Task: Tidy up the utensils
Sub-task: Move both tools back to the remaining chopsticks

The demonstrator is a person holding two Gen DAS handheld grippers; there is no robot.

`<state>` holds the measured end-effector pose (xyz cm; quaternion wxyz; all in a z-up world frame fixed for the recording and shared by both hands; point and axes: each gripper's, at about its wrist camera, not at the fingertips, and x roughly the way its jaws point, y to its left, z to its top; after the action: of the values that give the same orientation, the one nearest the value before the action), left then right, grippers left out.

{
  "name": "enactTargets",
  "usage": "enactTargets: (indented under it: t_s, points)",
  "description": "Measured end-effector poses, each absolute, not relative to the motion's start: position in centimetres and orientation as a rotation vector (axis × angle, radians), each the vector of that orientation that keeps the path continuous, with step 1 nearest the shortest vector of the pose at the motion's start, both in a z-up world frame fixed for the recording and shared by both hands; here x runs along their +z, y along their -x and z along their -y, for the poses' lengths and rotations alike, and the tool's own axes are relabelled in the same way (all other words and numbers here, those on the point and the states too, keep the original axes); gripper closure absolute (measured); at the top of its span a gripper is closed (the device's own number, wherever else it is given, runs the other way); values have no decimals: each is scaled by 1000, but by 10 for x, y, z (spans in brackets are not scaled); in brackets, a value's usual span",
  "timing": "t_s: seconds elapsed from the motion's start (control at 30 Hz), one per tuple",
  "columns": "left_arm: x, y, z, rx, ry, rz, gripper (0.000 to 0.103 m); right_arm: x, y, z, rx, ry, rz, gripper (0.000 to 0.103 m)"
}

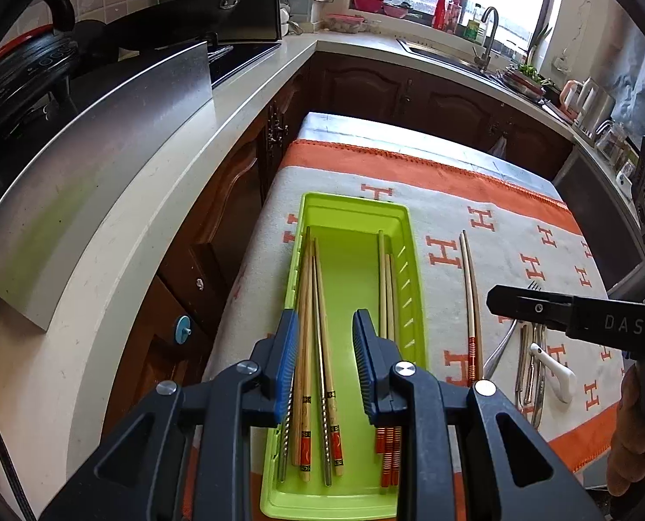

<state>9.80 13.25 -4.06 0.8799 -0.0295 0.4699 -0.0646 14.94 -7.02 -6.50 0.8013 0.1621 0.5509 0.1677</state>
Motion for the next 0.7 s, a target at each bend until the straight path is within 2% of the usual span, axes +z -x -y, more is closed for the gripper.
enactTargets:
  t_s: [0.23,0.37,0.7]
  points:
    - [-42,-100,-99,-214,43,-1009,78,-59,-133,114,315,-339,-1148,96]
    - [-46,-101,-75,-273,32,-1035,78,-57,-123,141,276,-354,-1121,86]
    - [-70,-111,-15,-365,-1,-1116,78,-72,-108,185,223,-362,-1105,86]
